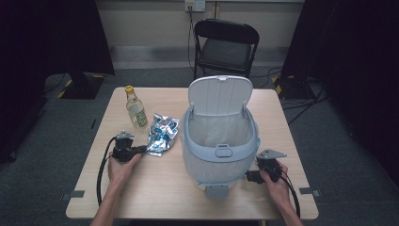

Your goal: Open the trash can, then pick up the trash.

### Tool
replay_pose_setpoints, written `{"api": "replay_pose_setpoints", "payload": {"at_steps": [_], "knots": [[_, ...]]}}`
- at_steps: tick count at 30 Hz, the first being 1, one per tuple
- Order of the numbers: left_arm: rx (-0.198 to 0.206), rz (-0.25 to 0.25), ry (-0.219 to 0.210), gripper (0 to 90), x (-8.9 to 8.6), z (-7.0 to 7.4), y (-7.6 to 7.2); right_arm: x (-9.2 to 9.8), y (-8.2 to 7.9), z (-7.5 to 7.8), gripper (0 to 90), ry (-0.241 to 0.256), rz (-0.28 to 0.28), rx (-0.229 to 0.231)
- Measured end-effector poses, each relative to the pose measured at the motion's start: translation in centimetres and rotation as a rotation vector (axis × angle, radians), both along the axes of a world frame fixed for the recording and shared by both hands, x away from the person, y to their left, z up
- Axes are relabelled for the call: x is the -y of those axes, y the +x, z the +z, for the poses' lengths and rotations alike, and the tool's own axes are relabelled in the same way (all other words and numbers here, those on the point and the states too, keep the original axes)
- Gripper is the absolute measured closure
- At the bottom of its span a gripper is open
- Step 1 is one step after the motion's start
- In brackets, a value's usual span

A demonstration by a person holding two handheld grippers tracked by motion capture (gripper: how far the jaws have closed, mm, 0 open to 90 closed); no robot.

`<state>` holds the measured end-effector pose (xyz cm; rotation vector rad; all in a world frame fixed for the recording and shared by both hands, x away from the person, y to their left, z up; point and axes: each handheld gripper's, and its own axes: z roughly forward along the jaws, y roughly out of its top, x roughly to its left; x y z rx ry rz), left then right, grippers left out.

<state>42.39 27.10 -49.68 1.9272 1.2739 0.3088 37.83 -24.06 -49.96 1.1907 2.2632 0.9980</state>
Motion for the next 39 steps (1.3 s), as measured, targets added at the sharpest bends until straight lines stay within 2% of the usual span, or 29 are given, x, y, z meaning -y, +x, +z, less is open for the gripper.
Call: {"api": "replay_pose_setpoints", "payload": {"at_steps": [3, 4, 5, 7, 9, 11, 13, 15, 16, 17, 20, 25, 28, 29, 33, 39], "knots": [[-0.013, -0.014, -0.035, 90.0, -0.4, -0.1, -1.3, 0.0, 0.0, 0.0, 18.5, 0.0, 0.0, 0.0], [-0.016, -0.032, -0.022, 90.0, -0.6, 0.0, -1.7, 0.0, 0.0, 0.0, 18.6, 0.0, 0.0, -0.001], [-0.022, -0.021, -0.029, 90.0, -0.9, 0.0, -2.1, 0.0, 0.0, 0.0, 18.6, 0.0, 0.0, -0.001], [-0.033, -0.016, -0.07, 86.4, -1.5, -0.1, -2.4, 0.0, 0.0, 0.0, 18.5, 0.0, 0.0, 0.0], [-0.03, -0.021, -0.083, 77.1, -1.7, 0.0, -2.5, 0.0, 0.0, 0.0, 18.5, 0.0, -0.001, 0.0], [-0.007, -0.04, -0.106, 66.0, -1.5, 0.5, -2.4, 0.0, 0.0, 0.0, 18.4, -0.001, -0.002, 0.0], [-0.004, -0.053, -0.092, 57.4, -1.1, 1.0, -2.0, 0.0, 0.0, 0.0, 18.3, -0.002, -0.003, 0.001], [-0.011, -0.049, -0.047, 54.2, -0.6, 1.1, -1.4, 0.0, 0.0, 0.0, 18.2, -0.002, -0.004, 0.001], [-0.02, -0.046, -0.041, 53.7, -0.4, 0.8, -1.1, 0.0, 0.0, 0.0, 18.3, -0.002, -0.004, 0.001], [-0.028, -0.045, -0.016, 53.7, -0.2, 0.6, -1.0, 0.0, 0.0, 0.0, 18.3, -0.002, -0.004, 0.001], [-0.01, -0.037, -0.011, 59.8, 0.1, 0.3, -1.2, 0.0, 0.0, 0.0, 18.2, -0.002, -0.004, 0.001], [0.053, -0.056, 0.108, 79.4, 0.5, 0.3, -1.5, 0.0, 0.0, 0.0, 18.2, 0.0, -0.005, 0.0], [0.053, -0.066, 0.111, 87.4, 0.3, 0.3, -1.4, 0.0, 0.0, 0.0, 18.2, -0.001, -0.004, 0.0], [0.051, -0.065, 0.097, 88.8, 0.3, 0.2, -1.4, 0.0, 0.0, 0.0, 18.2, -0.001, -0.004, 0.0], [0.057, -0.085, 0.12, 90.0, 0.3, 0.3, -1.3, 0.0, 0.0, 0.0, 18.2, -0.001, -0.006, 0.0], [0.034, -0.077, 0.061, 90.0, -0.1, 0.2, -0.9, -0.1, -0.1, 0.0, 18.2, -0.002, -0.012, -0.002]]}}
